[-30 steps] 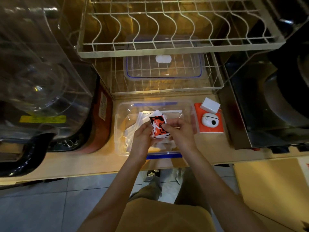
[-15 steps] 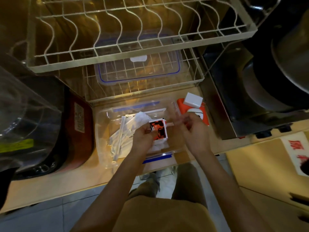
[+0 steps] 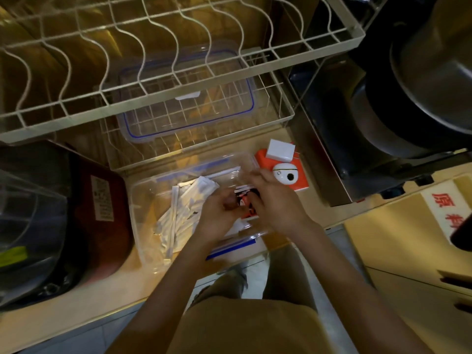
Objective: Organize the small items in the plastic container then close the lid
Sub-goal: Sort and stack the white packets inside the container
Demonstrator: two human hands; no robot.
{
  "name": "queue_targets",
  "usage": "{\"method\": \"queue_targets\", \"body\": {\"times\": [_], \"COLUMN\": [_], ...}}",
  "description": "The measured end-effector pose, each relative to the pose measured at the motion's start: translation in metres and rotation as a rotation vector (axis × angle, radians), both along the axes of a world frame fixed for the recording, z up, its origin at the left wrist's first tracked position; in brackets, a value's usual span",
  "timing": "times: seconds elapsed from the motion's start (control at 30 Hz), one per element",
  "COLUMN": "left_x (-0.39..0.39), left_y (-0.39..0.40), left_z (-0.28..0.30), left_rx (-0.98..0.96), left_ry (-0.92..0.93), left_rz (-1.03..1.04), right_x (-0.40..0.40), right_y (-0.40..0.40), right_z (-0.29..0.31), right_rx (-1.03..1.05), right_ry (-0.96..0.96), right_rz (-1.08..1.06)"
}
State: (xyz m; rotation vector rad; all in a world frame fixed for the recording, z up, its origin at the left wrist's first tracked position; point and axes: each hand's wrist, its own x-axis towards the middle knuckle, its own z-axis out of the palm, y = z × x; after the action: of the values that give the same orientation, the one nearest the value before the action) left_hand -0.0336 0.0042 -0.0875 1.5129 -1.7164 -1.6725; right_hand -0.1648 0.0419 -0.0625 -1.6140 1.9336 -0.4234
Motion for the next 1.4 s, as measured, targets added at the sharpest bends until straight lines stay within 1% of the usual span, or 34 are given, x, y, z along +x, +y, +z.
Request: {"method": "queue_targets", "body": {"times": [0.1, 0.13, 0.17, 0.23, 0.3, 0.33, 0.43, 0.53, 0.63, 0.67, 0.77, 0.87, 0.97, 1.07, 1.23, 1.33, 1.4], "left_x": [0.005, 0.006, 0.007, 0.012, 0.016, 0.016, 0.012, 0.009, 0.008, 0.007, 0.007, 0.013, 0.023, 0.031, 0.032, 0.032, 0.033], "left_y": [-0.002, -0.002, -0.002, -0.002, -0.002, -0.002, -0.004, -0.01, -0.01, -0.01, -0.008, -0.01, -0.008, -0.008, -0.011, -0.011, -0.012], "left_z": [0.0, 0.0, -0.001, -0.005, -0.011, -0.012, -0.02, -0.026, -0.027, -0.028, -0.028, -0.028, -0.035, -0.039, -0.038, -0.038, -0.035], "left_rx": [0.049, 0.046, 0.014, -0.166, -0.382, -0.452, -0.548, -0.589, -0.53, -0.553, -0.704, -0.799, -0.745, -0.713, -0.613, -0.587, -0.552], "left_ry": [0.064, 0.06, 0.015, -0.183, -0.357, -0.411, -0.445, -0.433, -0.354, -0.368, -0.462, -0.5, -0.575, -0.62, -0.602, -0.589, -0.57], "left_rz": [0.007, -0.005, -0.034, -0.151, -0.343, -0.443, -0.663, -0.762, -0.701, -0.715, -0.824, -0.814, -0.805, -0.744, -0.653, -0.617, -0.578], "right_x": [-0.005, -0.007, -0.01, -0.016, -0.02, -0.021, -0.02, -0.017, -0.013, -0.01, -0.004, 0.001, 0.01, 0.022, 0.033, 0.033, 0.033], "right_y": [-0.008, -0.01, -0.011, -0.014, -0.015, -0.015, -0.015, -0.014, -0.012, -0.012, -0.011, -0.013, -0.018, -0.023, -0.029, -0.032, -0.031], "right_z": [0.005, 0.006, 0.007, 0.009, 0.012, 0.012, 0.011, 0.009, 0.01, 0.01, 0.011, 0.012, 0.009, -0.001, -0.012, -0.015, -0.015], "right_rx": [0.059, 0.08, 0.093, 0.103, 0.097, 0.095, 0.11, 0.132, 0.144, 0.15, 0.178, 0.176, 0.185, 0.27, 0.375, 0.4, 0.404], "right_ry": [-0.004, -0.01, -0.017, -0.052, -0.122, -0.149, -0.145, -0.11, -0.081, -0.052, 0.038, 0.104, 0.14, 0.144, 0.109, 0.117, 0.127], "right_rz": [0.086, 0.091, 0.086, 0.055, 0.016, 0.003, 0.013, 0.025, 0.046, 0.063, 0.101, 0.127, 0.171, 0.21, 0.132, 0.08, 0.092]}}
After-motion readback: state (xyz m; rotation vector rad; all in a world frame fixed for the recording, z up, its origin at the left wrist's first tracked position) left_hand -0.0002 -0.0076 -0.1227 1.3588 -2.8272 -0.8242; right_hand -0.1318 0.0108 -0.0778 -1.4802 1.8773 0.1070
